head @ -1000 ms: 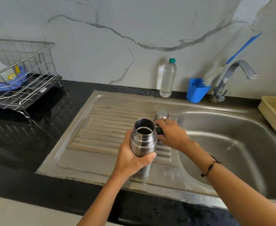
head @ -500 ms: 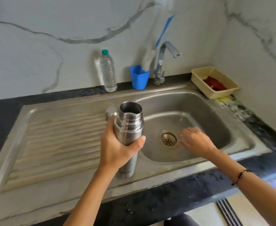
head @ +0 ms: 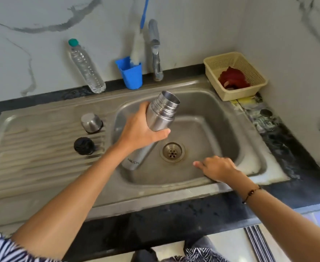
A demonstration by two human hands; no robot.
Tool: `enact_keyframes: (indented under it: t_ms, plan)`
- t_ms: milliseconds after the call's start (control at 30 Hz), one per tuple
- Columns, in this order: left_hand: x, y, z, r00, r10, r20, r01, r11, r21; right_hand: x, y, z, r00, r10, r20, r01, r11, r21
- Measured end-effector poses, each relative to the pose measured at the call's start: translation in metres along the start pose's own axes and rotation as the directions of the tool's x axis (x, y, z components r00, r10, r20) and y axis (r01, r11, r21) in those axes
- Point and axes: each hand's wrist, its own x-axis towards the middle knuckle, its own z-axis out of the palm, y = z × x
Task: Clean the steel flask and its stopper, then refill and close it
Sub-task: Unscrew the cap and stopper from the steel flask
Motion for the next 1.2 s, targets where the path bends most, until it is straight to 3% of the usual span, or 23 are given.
enact_keyframes:
  t_ms: [300,633,1200]
  plan:
    - [0.044,-0.011,0.041,0.965,-0.069,0.255,0.012,0.976,0.219,0.005,0.001,0.001,0.999,-0.039,-0.008,0.039,0.999,0.010]
    - [0.070,-0.041,0.073,0.893,-0.124,0.432,-0.067,0.914,0.401,0.007,-0.001,0.000,0.999,-0.008,-0.035,0.009,0.999,0.043]
    - [0.066,-0.053,0.087,0.835,-0.181,0.519,-0.104,0.875,0.473,0.006,-0.002,0.000,0.998,-0.005,-0.070,0.009,0.999,0.053]
